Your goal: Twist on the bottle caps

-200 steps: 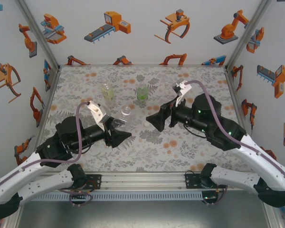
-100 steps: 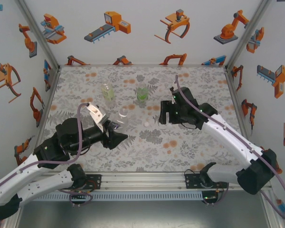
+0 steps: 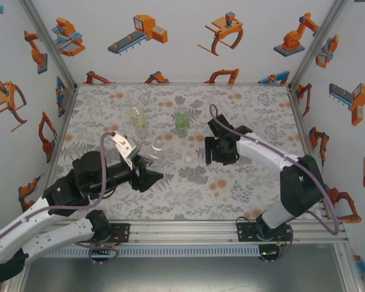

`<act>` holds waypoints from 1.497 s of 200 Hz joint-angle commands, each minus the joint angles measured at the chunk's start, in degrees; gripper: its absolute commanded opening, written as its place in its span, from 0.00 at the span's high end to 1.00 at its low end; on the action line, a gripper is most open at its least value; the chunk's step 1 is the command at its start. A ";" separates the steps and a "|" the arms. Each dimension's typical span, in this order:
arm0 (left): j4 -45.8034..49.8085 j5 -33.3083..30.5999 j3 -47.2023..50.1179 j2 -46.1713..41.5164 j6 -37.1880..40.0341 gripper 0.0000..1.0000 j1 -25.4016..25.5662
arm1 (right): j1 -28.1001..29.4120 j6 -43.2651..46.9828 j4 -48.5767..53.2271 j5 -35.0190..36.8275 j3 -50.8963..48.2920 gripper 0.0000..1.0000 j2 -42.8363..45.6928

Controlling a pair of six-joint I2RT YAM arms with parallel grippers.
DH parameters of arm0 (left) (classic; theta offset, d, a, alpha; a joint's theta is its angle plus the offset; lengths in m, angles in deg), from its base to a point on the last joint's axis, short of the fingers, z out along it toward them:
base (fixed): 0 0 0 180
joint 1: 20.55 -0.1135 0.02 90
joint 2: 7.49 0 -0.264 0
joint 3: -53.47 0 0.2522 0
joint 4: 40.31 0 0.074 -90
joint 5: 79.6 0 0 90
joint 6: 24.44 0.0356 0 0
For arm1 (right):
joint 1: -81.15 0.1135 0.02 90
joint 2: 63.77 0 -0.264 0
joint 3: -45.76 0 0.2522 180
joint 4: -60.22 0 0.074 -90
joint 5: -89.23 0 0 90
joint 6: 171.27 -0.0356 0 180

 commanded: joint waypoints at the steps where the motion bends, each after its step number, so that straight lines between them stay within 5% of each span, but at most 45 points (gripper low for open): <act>1: -1.31 -0.04 -0.16 -1.05 -1.40 1.00 -0.24 | -0.42 -0.38 -1.02 3.04 1.87 0.40 -1.93; 299: -1.67 -3.19 1.38 -1.99 -2.10 1.00 -0.25 | -3.24 1.69 -5.52 2.07 3.83 0.48 -12.00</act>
